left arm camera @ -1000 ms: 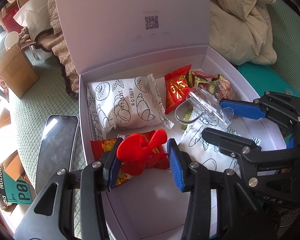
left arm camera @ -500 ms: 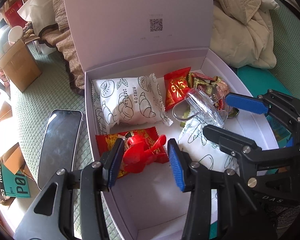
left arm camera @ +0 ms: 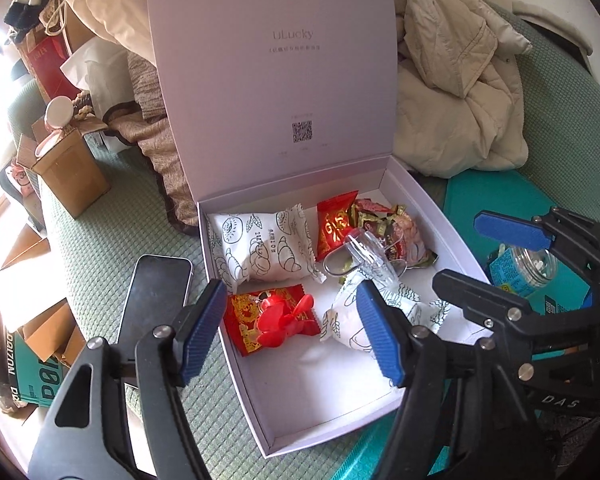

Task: Organize objects

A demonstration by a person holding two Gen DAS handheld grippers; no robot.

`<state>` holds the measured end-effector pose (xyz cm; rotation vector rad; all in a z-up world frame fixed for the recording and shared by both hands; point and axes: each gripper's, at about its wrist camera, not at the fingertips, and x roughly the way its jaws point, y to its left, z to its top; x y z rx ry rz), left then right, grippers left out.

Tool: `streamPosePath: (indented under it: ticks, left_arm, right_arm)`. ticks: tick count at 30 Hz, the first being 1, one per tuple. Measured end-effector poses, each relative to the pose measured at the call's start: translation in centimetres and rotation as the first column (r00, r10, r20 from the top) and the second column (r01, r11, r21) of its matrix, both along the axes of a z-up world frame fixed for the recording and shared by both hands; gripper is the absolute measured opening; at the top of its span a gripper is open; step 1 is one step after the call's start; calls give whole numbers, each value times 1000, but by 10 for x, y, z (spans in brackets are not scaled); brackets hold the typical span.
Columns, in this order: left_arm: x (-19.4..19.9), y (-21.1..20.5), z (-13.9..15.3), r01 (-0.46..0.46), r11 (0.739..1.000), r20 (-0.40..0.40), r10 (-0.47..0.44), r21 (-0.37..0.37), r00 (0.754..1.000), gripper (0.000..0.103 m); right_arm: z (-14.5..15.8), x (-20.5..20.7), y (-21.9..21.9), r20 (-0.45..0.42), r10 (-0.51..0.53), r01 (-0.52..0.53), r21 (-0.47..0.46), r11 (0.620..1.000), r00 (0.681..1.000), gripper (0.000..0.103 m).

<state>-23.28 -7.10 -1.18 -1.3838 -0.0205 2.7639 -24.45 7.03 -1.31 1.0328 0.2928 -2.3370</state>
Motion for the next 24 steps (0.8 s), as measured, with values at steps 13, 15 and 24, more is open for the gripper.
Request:
streamPosePath:
  ticks: [13,15,24]
  left_arm:
    - [36,-9,60,-23,1000,-128,21,-15,992,83]
    - [43,-11,67,-29,999,-143,26,-17,989,84]
    - [79,-16,98,-52,998,-215,43,-36,976,95]
  right_arm:
    - [62,39,4,-110,-67,65,-14,998,992,69]
    - [69,46,6,-122,-89,85,-34,996,989,72]
    - [90,83,15,-158,-144,139,-42,989,977,81]
